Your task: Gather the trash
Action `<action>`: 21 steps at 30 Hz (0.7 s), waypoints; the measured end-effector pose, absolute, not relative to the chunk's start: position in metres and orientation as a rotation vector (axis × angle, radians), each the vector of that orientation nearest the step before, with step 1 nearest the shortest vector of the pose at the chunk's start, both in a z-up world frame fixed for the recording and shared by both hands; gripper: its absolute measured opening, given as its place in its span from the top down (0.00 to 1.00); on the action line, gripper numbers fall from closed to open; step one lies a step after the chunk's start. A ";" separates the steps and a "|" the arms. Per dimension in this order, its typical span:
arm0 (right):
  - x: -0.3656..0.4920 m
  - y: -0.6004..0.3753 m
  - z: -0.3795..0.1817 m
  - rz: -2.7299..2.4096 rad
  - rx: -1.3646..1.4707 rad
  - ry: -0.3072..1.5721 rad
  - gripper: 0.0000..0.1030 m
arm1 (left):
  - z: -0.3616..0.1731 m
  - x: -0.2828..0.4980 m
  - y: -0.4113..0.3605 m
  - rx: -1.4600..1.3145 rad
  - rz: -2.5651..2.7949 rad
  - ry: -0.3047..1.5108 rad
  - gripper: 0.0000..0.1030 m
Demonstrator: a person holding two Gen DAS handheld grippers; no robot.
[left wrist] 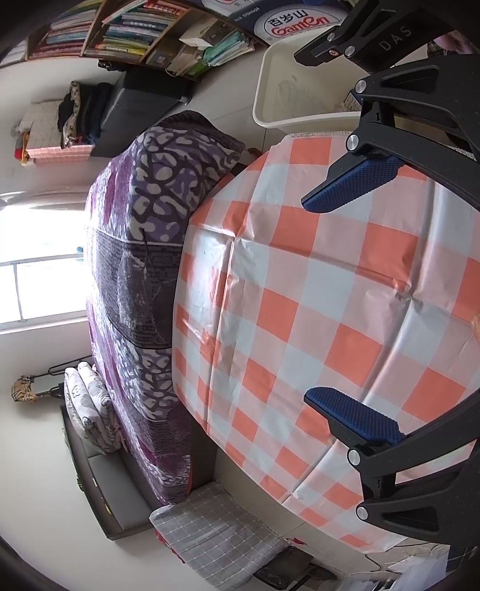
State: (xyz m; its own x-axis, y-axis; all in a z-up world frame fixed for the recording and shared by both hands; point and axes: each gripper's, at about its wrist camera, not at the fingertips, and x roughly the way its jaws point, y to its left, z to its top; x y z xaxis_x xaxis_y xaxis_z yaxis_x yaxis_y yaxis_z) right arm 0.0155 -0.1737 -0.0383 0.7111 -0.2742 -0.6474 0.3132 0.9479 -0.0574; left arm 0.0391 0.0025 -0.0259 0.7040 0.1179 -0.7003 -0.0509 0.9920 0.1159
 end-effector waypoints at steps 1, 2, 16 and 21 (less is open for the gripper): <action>0.016 -0.174 -0.038 -0.325 0.057 0.708 0.07 | -0.026 0.039 0.002 0.091 0.095 0.784 0.10; 0.016 -0.175 -0.038 -0.325 0.057 0.709 0.07 | -0.025 0.039 0.002 0.090 0.095 0.784 0.10; 0.016 -0.174 -0.038 -0.326 0.058 0.711 0.07 | -0.033 0.040 0.007 0.085 0.104 0.800 0.10; 0.015 -0.172 -0.042 -0.326 0.062 0.717 0.07 | -0.032 0.040 0.006 0.084 0.105 0.804 0.10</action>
State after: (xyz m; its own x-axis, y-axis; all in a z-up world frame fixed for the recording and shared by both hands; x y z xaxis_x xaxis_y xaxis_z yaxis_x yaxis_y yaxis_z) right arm 0.0148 -0.1723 -0.0421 0.7058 -0.2720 -0.6541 0.3139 0.9478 -0.0554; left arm 0.0401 0.0062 -0.0322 0.6894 0.1254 -0.7134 -0.0613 0.9915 0.1151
